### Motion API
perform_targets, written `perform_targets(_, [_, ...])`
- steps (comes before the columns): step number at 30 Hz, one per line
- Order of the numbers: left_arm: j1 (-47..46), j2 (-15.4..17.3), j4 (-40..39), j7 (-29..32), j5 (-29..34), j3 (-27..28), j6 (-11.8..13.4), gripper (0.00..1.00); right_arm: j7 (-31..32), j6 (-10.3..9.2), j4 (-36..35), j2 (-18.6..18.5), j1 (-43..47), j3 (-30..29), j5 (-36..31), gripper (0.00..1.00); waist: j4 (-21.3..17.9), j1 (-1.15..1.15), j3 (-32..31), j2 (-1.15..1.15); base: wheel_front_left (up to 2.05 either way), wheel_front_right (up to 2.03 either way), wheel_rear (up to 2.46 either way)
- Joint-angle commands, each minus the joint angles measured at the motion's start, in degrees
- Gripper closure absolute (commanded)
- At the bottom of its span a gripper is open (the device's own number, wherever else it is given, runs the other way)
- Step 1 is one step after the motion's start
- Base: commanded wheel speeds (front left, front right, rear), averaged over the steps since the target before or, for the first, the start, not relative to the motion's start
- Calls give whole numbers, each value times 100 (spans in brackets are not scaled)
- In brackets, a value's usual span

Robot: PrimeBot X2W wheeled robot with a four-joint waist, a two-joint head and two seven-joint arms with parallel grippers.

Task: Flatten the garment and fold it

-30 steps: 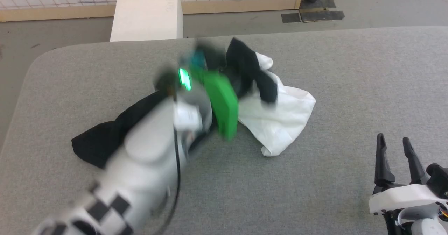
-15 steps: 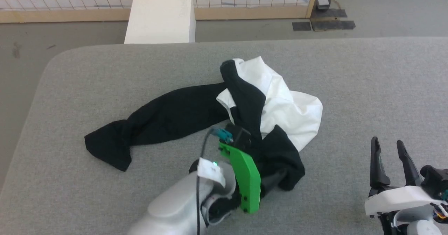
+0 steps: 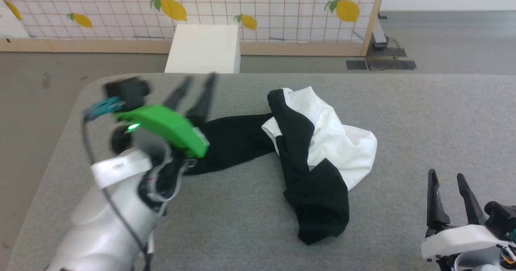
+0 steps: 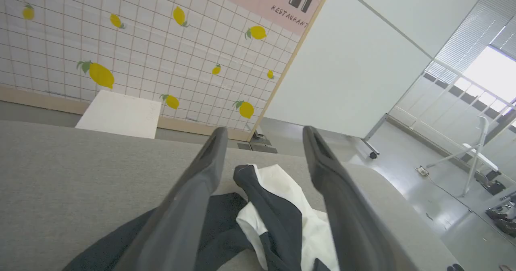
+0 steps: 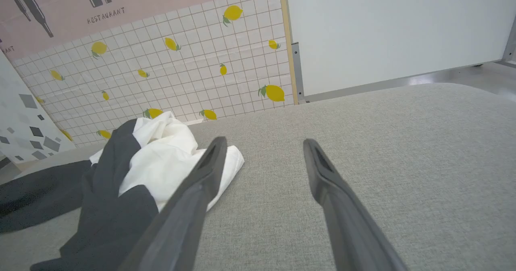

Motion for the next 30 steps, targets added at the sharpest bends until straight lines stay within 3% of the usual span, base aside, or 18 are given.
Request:
perform_targets(1, [253, 151, 1, -267, 113, 137, 125, 0, -34, -9, -23, -3, 85, 4, 65, 0, 117, 0, -123, 0, 0, 0, 0])
perform_targets(8, [1055, 643, -277, -1030, 651, 868, 562, 0, -34, -9, 48, -3, 138, 97, 104, 0, 271, 0, -231, 0, 0, 0, 0])
perform_targets(9, [1950, 653, -913, -1059, 1693, 1550, 785, 0, -34, -9, 204, -3, 122, 210, 98, 0, 325, 0, -247, 0, 0, 0, 0])
perform_targets(16, [3053, 202, -1328, -1061, 2437, 2117, 583, 0, 410, -9, 375, -3, 32, 502, 110, 0, 359, 0, -281, 0, 0, 0, 0])
perform_targets(21, [3514, -125, -1320, -1061, 2657, 2304, 397, 0, 1512, -9, 347, -3, -199, 1008, 73, 0, 328, 0, -318, 0, 0, 0, 0])
perform_targets(30, [3784, -515, -1295, -1062, 2911, 2365, 110, 0, 4345, -9, 759, -3, -960, 2154, -593, 0, 450, 0, -139, 0, 0, 0, 0])
